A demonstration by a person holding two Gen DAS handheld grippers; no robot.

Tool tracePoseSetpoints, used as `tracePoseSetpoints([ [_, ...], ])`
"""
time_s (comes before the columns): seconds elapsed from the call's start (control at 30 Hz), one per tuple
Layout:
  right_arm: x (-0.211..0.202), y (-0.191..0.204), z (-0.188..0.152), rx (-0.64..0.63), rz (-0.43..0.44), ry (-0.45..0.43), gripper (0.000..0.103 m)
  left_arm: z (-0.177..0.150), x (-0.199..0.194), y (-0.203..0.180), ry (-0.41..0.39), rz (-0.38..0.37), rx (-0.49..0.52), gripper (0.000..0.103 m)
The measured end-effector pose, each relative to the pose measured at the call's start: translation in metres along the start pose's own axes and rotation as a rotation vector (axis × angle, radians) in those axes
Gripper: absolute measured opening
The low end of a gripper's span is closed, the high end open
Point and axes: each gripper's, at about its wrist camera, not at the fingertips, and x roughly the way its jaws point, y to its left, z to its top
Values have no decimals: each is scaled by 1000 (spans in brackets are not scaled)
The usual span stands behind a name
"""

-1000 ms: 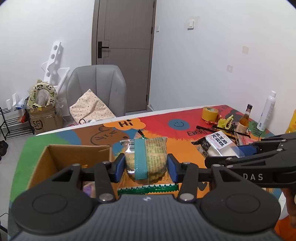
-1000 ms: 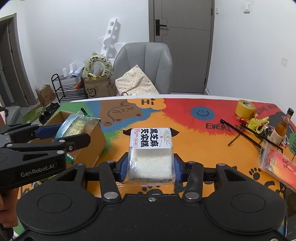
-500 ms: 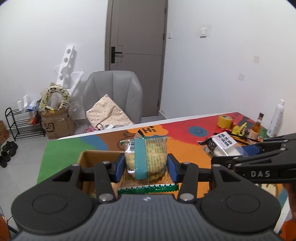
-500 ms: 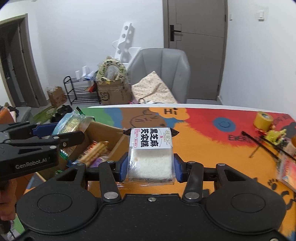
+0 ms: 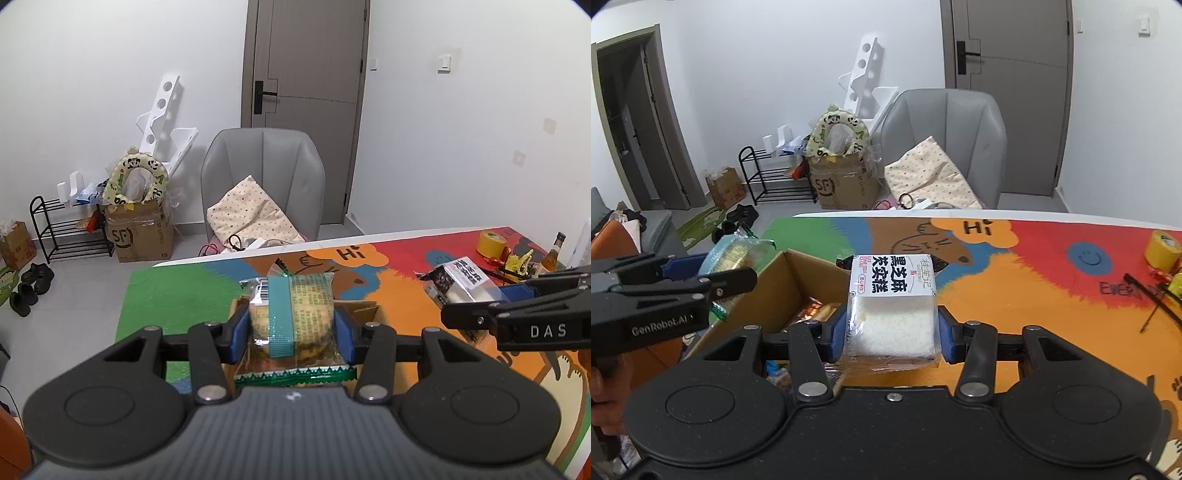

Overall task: Organize snacks
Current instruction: 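Carry the cake packet with the right gripper while the left carries the pastry over the box, then open both grippers over the box to drop the cake packet and pastry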

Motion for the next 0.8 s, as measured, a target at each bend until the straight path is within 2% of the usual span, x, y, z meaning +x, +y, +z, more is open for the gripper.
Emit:
tracePoseSetpoints([
  [0.43, 41, 32, 10, -11, 41, 65, 46, -9, 23, 24, 49, -20, -8, 47],
  [0.7, 59, 43, 14, -35, 23, 133, 46, -11, 14, 35, 9, -35, -43, 54],
  [0.8, 62, 46, 14, -42, 19, 156, 46, -12, 8, 39, -13, -40, -54, 61],
])
